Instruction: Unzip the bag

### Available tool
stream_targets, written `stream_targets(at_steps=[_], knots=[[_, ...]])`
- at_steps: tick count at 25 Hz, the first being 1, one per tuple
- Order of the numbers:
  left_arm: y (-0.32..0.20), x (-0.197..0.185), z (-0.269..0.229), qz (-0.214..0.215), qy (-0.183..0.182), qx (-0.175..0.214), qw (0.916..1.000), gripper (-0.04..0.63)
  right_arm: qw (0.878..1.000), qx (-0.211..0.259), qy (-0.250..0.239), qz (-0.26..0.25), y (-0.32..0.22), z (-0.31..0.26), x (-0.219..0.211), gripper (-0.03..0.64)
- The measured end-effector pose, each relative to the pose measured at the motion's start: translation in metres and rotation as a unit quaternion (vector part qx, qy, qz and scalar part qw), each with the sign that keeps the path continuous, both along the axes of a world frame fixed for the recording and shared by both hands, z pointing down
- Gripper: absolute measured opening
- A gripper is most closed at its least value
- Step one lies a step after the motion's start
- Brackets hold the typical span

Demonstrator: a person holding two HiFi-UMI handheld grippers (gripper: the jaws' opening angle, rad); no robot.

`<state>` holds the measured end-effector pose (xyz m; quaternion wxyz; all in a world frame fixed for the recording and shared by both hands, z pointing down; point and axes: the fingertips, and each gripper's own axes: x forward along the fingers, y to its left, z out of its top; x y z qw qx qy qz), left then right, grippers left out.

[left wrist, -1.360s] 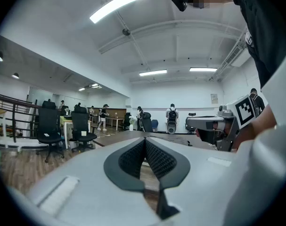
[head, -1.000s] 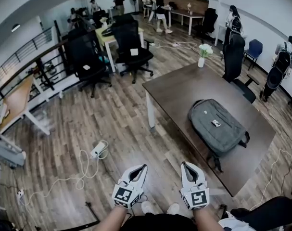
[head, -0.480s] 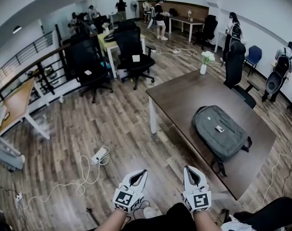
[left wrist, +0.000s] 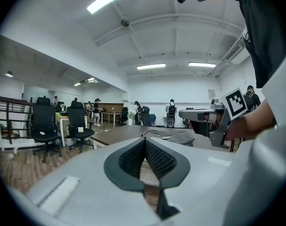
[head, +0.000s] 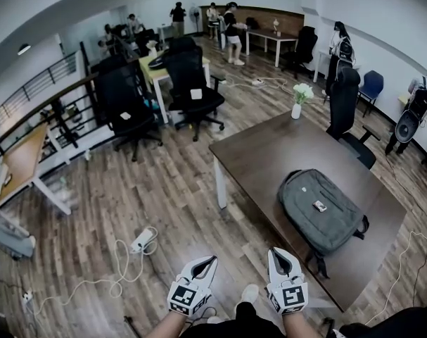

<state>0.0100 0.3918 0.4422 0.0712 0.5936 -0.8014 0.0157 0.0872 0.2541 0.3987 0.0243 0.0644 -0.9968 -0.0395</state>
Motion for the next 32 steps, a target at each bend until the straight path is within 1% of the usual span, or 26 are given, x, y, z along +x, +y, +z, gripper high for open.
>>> stream_targets(at_steps=[8, 12, 16, 19, 24, 32], knots=[[-0.068, -0.05, 0.001, -0.001, -0.007, -0.012, 0.9999, 0.018, 1.0, -0.002, -0.003, -0.005, -0.068, 0.001, -0.046, 0.003], [-0.107, -0.063, -0.004, 0.006, -0.002, -0.014, 0.9999, 0.018, 1.0, -0.01, -0.006, -0.005, -0.104, -0.002, -0.058, 0.002], [-0.139, -0.071, 0.005, 0.009, 0.007, -0.022, 0.9997, 0.018, 1.0, -0.012, -0.005, -0.002, -0.14, 0.0, -0.063, 0.003], [-0.159, -0.08, 0.004, 0.007, 0.003, -0.026, 0.9996, 0.018, 1.0, -0.009, -0.003, -0.005, -0.162, 0.003, -0.068, 0.003], [-0.189, -0.081, 0.01, 0.01, 0.009, -0.034, 0.9993, 0.018, 1.0, -0.008, 0.005, 0.003, -0.198, 0.007, -0.064, 0.003], [-0.247, -0.088, 0.012, 0.048, 0.013, -0.034, 0.9982, 0.018, 0.999, -0.011, 0.008, 0.043, -0.245, 0.012, -0.052, 0.003]])
